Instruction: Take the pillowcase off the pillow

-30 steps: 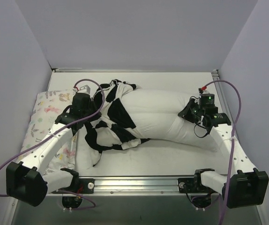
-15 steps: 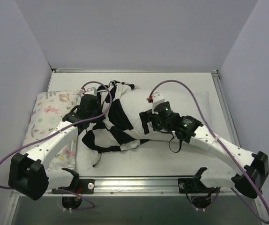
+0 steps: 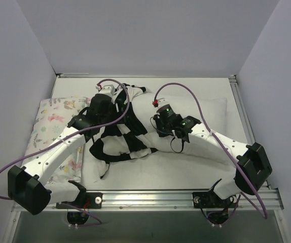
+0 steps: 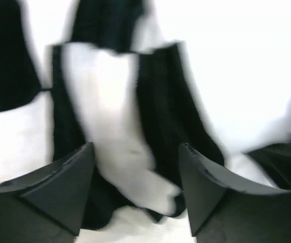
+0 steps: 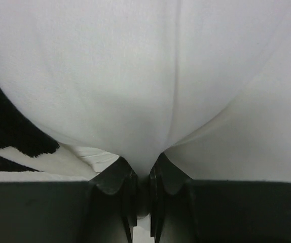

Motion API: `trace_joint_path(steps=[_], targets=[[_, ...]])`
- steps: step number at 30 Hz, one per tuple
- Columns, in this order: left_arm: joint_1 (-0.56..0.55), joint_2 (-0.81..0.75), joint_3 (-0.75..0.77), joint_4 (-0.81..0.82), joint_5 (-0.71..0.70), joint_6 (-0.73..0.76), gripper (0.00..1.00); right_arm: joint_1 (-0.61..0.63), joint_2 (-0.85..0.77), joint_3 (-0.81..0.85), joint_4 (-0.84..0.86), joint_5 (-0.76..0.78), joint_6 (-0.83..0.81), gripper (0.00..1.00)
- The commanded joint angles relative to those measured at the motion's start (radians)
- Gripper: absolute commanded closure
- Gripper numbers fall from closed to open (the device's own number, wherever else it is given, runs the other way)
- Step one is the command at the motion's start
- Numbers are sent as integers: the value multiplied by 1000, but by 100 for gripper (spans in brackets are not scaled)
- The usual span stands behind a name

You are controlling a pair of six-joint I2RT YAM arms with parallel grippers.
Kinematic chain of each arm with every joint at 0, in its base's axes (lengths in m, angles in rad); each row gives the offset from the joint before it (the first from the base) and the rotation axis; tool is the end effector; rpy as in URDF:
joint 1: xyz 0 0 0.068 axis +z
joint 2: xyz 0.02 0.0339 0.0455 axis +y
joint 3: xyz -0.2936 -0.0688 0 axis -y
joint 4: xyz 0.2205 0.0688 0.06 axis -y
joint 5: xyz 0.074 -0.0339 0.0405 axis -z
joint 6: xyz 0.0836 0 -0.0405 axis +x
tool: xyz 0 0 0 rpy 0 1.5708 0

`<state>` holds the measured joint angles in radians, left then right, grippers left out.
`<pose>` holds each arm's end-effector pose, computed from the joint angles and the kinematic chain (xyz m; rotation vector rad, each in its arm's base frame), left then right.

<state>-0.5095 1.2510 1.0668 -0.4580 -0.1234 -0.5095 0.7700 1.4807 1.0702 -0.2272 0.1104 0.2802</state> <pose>0.2505 -0.1281 0.3168 -0.0693 2.2399 -0.4263 0.2548 0.2342 0.2794 -0.4831 2.1903 0.4589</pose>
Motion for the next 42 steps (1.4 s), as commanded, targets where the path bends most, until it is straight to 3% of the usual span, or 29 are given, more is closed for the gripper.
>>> trace_joint_path(steps=[1, 7, 9, 15, 21, 22, 24, 25, 28, 31, 37, 42], targets=[[-136, -19, 129, -34, -71, 28, 22, -25, -46, 5, 35, -142, 83, 100], [-406, -27, 119, -74, -422, -113, 8, -61, -100, 28, 51, -202, 154, 100], [-486, -12, 73, -71, -479, -159, 3, -66, -120, 43, 51, -222, 171, 100], [-495, 51, -17, -59, -541, -262, 3, -80, -172, 106, 2, -213, 185, 100], [-485, 48, -33, -77, -575, -247, 18, -147, -226, 129, -35, -222, 186, 100], [-466, 51, -31, -91, -578, -232, 21, -153, -230, 131, -38, -228, 183, 100], [-437, 51, -33, -102, -559, -218, 36, -167, -247, 135, -52, -224, 180, 100], [-396, 41, -37, -102, -543, -199, 61, -172, -255, 135, -57, -221, 178, 100], [-319, 10, -41, -103, -513, -149, 100, -210, -283, 132, -72, -224, 174, 100], [-252, -34, -50, -119, -504, -113, 100, -276, -310, 126, -89, -242, 178, 100], [21, -134, -116, -111, -394, -106, 100, -437, -384, 97, -113, -333, 206, 100], [201, -110, -145, -41, -287, -107, 100, -500, -445, 102, -139, -362, 221, 100]])
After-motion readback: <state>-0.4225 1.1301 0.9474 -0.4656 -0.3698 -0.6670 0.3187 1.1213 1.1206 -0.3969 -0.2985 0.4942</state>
